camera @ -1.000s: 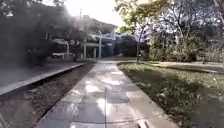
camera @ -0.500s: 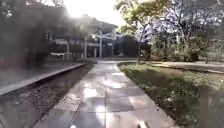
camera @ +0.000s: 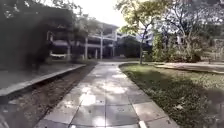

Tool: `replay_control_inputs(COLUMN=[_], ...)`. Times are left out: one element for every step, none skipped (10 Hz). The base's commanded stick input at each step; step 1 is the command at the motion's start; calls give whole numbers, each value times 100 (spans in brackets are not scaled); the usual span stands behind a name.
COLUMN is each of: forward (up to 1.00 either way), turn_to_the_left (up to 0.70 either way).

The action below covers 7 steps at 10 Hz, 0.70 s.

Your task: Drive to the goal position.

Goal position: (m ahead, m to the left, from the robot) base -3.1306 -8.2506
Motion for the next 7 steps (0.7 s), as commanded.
replay_control_inputs(forward=[50, 50, 50, 50, 50, 50, 50], turn_to_the_left=[0, 0, 0, 0, 0, 0, 0])
